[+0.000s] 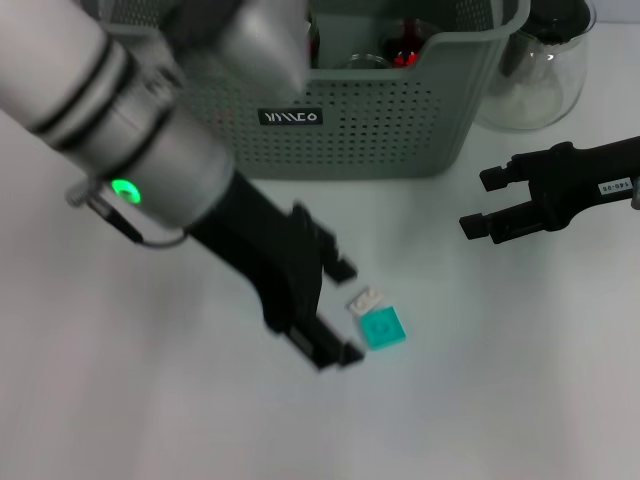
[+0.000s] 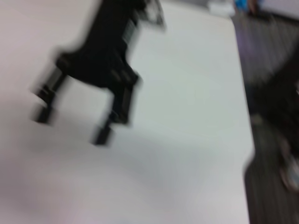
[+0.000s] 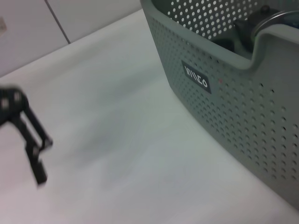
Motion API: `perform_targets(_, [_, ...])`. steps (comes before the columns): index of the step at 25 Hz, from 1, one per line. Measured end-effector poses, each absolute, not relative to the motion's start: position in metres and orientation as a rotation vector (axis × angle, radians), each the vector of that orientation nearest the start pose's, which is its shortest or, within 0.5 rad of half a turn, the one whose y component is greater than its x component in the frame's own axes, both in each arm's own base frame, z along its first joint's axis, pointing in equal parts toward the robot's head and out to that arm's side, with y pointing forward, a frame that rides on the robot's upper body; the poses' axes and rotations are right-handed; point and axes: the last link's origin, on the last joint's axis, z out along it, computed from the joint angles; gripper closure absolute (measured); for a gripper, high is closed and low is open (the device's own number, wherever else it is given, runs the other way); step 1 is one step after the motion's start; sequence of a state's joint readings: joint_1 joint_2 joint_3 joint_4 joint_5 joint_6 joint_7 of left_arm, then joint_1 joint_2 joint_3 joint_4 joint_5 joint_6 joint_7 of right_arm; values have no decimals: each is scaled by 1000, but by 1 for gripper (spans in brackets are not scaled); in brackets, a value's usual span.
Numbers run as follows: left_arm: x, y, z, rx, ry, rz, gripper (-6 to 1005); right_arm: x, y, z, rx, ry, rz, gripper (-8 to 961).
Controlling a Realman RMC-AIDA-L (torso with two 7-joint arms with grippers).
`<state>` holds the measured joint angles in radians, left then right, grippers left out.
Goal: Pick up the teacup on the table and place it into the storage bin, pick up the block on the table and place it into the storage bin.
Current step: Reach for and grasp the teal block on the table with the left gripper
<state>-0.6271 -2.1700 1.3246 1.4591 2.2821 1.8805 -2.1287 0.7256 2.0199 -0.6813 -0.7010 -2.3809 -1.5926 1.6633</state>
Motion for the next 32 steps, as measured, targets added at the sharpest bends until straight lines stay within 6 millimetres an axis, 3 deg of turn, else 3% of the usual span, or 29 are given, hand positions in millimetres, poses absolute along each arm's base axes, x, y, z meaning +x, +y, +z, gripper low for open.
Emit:
perform_targets(6, [-117, 295, -49, -3278, 57, 506, 139, 245, 365, 13, -2910, 765, 205, 31])
perform_targets(18, [-101, 304, -80, -3099, 889, 685, 140, 261, 352, 34, -2887, 984, 205, 31])
perform_targets(24, [-95, 297, -101, -3019, 1164, 702, 141, 272, 346, 48, -2848, 1081, 242, 29])
perform_targets(32, [-88, 288, -123, -2869, 1489, 807, 141, 276, 342, 49, -2822, 1128, 282, 31])
